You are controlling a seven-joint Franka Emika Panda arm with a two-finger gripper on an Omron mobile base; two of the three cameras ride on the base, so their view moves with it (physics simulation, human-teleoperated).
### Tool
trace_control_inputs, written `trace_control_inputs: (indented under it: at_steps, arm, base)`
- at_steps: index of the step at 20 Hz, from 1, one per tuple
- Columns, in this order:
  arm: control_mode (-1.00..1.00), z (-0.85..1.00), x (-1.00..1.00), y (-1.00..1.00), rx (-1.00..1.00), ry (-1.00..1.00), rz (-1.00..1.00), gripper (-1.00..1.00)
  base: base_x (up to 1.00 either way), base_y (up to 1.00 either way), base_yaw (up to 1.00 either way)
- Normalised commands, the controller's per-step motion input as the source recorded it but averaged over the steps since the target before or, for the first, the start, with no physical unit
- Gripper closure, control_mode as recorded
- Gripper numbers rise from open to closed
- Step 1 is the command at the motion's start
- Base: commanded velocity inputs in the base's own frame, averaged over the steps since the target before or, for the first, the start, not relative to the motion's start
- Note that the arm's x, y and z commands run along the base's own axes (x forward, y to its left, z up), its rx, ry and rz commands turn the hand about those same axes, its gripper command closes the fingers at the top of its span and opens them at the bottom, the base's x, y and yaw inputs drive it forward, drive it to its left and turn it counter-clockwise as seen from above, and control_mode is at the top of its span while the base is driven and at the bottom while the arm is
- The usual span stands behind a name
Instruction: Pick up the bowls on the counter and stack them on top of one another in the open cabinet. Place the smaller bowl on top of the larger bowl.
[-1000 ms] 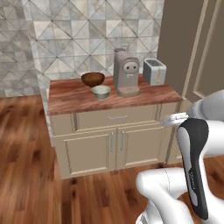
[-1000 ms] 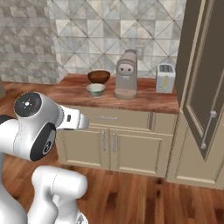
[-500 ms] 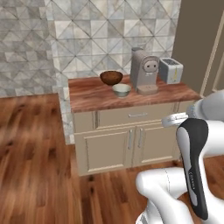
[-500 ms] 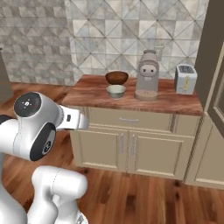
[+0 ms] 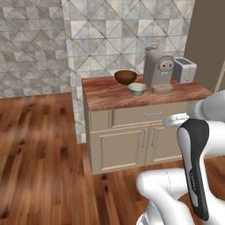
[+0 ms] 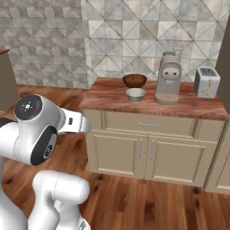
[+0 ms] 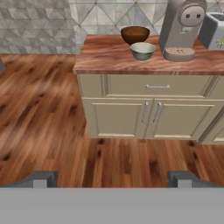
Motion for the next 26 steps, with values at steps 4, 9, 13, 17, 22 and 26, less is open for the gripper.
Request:
trace_control_inputs:
  at_steps: [4,9,13,17,22,26]
  arm:
    - [1.00,0.00,0.00,0.00,0.00,0.00,0.00,-1.00]
    - [1.00,0.00,0.00,0.00,0.00,0.00,0.00,-1.00]
    - [1.00,0.00,0.00,0.00,0.00,0.00,0.00,-1.00]
    - [1.00,0.00,0.00,0.00,0.00,0.00,0.00,-1.00]
    - [1.00,0.00,0.00,0.00,0.00,0.00,0.00,-1.00]
    - [1.00,0.00,0.00,0.00,0.00,0.00,0.00,-1.00]
  base:
    - [0.19,0.40,0.00]
    - [0.37,0.22,0.00]
    - [0.46,0.10,0.00]
    - [0.47,0.04,0.00]
    - [0.44,0.07,0.00]
    - [0.46,0.01,0.00]
